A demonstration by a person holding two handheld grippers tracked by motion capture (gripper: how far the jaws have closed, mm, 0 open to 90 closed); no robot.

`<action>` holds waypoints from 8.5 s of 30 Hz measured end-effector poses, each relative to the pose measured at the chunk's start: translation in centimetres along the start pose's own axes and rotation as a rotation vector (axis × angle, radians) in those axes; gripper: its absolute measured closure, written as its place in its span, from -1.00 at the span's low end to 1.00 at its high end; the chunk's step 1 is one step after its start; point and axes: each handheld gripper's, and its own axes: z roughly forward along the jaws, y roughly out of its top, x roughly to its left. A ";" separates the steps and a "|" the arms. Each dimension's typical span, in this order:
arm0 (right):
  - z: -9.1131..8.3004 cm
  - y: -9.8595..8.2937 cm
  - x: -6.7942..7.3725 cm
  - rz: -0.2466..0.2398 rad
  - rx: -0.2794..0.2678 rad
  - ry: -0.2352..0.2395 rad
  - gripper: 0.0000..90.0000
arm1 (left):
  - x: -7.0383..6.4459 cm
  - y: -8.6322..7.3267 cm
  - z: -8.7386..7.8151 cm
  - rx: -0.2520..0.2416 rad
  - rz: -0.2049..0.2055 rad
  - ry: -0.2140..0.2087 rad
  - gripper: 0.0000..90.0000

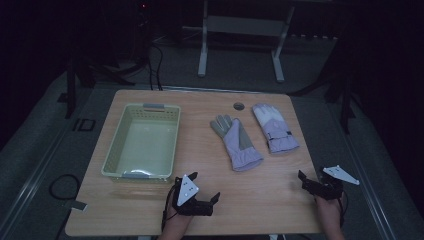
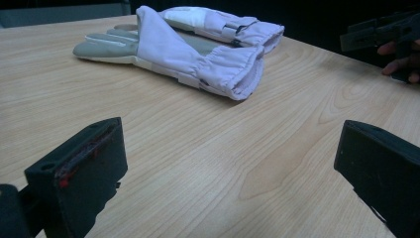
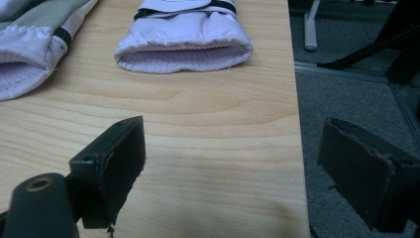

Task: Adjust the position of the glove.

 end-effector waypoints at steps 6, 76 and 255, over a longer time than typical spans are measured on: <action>-0.3 0.0 -0.1 0.015 -0.014 0.016 -0.74 | 0.0 0.0 0.0 0.002 -0.005 0.003 -1.00; 7.2 16.3 11.2 -0.145 0.114 0.389 -0.46 | -0.2 -0.1 -0.3 -0.005 0.004 -0.011 -1.00; 19.2 14.0 1.0 0.104 0.393 0.200 0.55 | -0.2 -0.1 -0.1 0.011 -0.009 -0.011 -1.00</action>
